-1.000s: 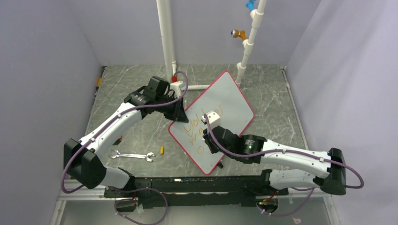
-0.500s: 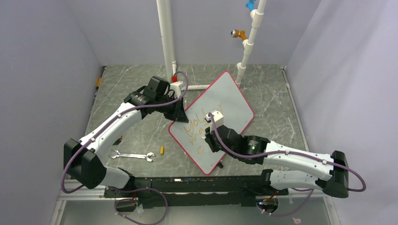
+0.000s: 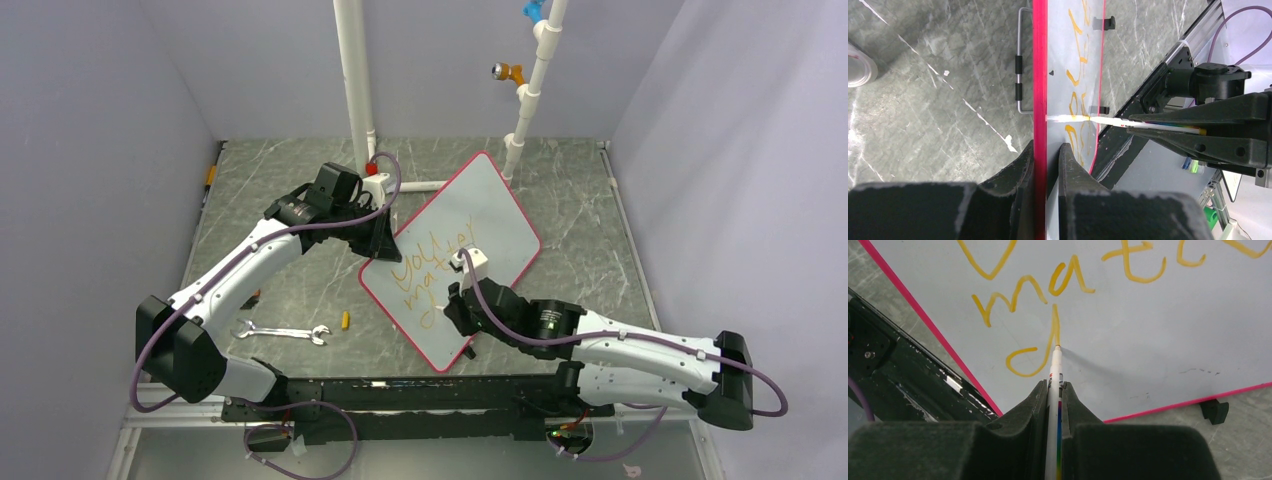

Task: Write a sentence on the whiteboard

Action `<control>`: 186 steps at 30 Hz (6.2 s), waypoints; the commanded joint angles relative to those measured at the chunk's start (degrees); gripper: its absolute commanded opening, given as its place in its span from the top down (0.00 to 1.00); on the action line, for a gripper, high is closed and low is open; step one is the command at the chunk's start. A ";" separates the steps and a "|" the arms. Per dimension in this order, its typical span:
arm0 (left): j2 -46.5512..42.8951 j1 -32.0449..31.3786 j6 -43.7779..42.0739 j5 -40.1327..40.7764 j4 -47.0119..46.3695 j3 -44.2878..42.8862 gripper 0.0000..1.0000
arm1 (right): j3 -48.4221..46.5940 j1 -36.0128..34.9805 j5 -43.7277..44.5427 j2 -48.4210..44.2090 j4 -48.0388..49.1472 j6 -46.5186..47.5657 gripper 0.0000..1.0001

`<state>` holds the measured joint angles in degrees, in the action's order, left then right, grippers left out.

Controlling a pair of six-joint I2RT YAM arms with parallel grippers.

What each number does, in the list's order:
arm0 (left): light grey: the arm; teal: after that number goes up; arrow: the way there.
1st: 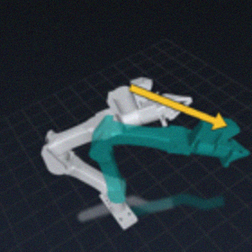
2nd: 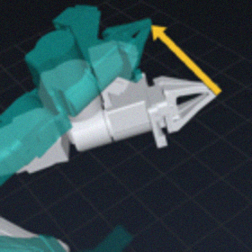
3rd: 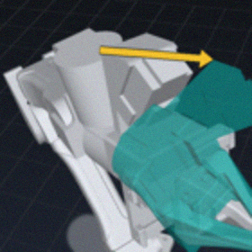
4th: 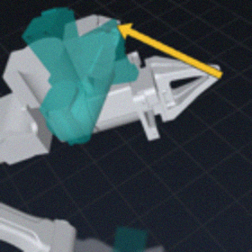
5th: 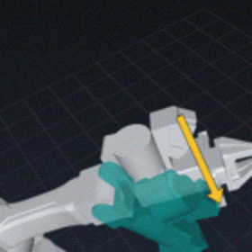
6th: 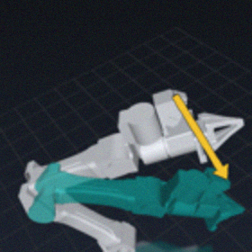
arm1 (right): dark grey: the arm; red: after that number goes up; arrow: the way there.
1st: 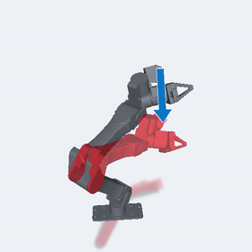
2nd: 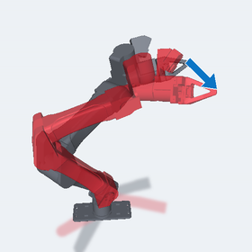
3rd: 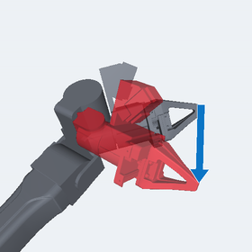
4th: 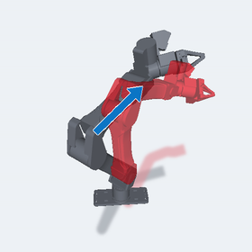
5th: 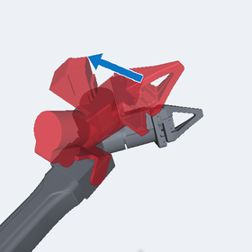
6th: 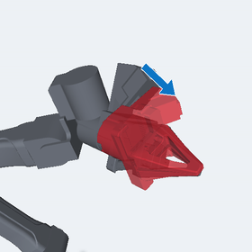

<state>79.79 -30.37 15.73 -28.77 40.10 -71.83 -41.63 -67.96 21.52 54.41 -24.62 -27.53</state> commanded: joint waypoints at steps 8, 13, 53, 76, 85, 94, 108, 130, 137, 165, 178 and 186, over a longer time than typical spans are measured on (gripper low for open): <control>1.16 1.46 -4.52 15.15 -0.95 -1.30 1.00 | 3.08 0.18 -0.06 -1.08 -4.06 -3.88 1.00; 1.16 1.46 -4.63 15.15 -0.96 -1.29 1.00 | 0.03 0.11 3.37 -3.48 -8.11 -4.05 1.00; 1.58 1.47 -4.82 14.71 -0.99 -1.47 1.00 | 0.09 12.63 -3.63 -1.27 1.81 0.41 1.00; 1.68 1.48 -4.98 14.60 -0.82 -1.67 1.00 | -1.38 12.13 -11.75 1.93 6.58 -0.12 1.00; 1.86 1.51 -5.07 15.06 -0.70 -1.86 1.00 | 3.69 10.75 -12.51 -1.56 5.17 -3.67 1.00; 2.01 1.46 -4.94 15.42 -0.74 -1.83 1.00 | 6.43 10.60 -8.42 -2.67 0.24 -6.60 1.00; 2.04 1.51 -4.98 15.34 -0.72 -1.87 1.00 | -0.16 10.65 -1.24 -5.67 -8.69 -6.27 1.00; 1.43 1.60 -5.06 14.54 -0.90 -1.82 1.00 | -2.07 13.60 -3.61 -1.99 1.73 0.50 1.00; 1.74 1.57 -5.06 14.27 -0.90 -1.86 1.00 | 0.21 15.32 -6.26 -1.24 3.66 0.39 1.00; 3.09 1.58 -5.13 14.01 -0.67 -2.18 1.00 | -2.82 20.39 -10.86 2.05 6.09 4.31 1.00; 3.15 1.65 -5.05 14.10 -0.89 -2.13 1.00 | -1.18 20.30 -16.62 2.54 7.90 3.53 1.00; 3.18 1.70 -5.09 14.18 -0.90 -2.13 1.00 | 0.94 20.32 -17.24 1.43 6.93 2.80 1.00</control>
<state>82.24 -29.98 16.21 -29.12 38.81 -72.69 -42.85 -47.27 9.65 55.33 -19.64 -23.40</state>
